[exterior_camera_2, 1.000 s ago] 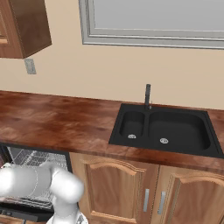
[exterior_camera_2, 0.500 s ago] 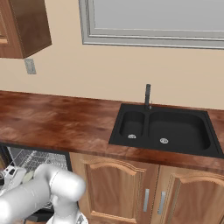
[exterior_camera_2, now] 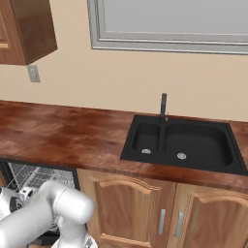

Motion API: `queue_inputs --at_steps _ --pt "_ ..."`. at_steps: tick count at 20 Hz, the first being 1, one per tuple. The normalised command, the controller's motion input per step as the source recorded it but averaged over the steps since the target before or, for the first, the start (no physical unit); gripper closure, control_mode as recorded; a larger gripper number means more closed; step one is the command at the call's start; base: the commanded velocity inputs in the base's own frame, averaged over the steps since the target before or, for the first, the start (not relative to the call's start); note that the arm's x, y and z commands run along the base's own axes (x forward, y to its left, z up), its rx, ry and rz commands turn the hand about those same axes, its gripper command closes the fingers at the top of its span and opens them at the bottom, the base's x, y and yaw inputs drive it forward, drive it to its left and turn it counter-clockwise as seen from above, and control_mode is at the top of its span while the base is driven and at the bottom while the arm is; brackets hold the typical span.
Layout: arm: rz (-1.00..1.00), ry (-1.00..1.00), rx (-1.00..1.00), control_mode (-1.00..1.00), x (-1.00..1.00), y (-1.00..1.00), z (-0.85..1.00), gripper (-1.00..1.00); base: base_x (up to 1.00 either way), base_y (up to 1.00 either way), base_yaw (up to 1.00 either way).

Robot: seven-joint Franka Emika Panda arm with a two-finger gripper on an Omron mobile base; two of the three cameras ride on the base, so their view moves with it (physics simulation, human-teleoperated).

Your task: Pick up the cup and bowl from the counter, place them in the dishwasher, and close the dishwasher door.

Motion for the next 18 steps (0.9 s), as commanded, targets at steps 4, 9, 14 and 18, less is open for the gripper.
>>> queue_inputs --at_steps 4,9,14,18 --pt "0.12 0.08 0.09 -1.0 0.85 0.14 -0.64 1.0 0.0 0.0 0.0" --pt "0.12 0.09 0.07 -1.0 0.81 0.3 -0.6 -1.0 0.0 0.0 0.0" --pt "0.08 0.02 0.02 -1.0 0.37 0.09 -0.26 -1.0 0.0 0.0 0.0" --pt "0.06 0.0 0.0 -1.0 0.15 0.18 0.17 -1.0 0.0 0.0 0.0"
